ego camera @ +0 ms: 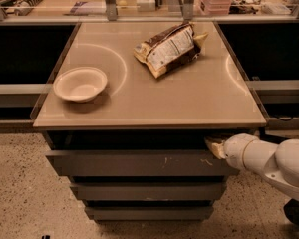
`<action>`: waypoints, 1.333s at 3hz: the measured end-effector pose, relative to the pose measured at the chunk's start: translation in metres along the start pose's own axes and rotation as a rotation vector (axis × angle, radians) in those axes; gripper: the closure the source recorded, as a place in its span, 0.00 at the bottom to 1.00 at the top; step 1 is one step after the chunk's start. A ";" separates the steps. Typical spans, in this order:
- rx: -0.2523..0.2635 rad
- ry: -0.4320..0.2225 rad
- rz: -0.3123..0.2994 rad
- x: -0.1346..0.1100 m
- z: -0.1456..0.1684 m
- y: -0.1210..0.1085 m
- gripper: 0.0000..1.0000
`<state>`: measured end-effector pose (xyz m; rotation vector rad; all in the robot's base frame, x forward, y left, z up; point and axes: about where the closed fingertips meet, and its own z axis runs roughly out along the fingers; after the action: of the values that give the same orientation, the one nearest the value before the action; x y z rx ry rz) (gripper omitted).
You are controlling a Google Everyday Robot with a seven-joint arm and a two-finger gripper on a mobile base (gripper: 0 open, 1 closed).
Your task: Open top drawer
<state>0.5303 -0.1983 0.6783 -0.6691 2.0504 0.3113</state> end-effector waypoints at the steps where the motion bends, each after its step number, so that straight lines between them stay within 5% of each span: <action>1: -0.024 0.047 -0.009 0.002 -0.003 0.010 1.00; 4: -0.155 0.309 0.022 0.036 -0.040 0.059 1.00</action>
Offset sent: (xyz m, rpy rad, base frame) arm -0.1147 0.0162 -0.0177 -0.1459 0.5433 0.1079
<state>0.4537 -0.1807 0.6673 -0.8318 2.3453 0.4032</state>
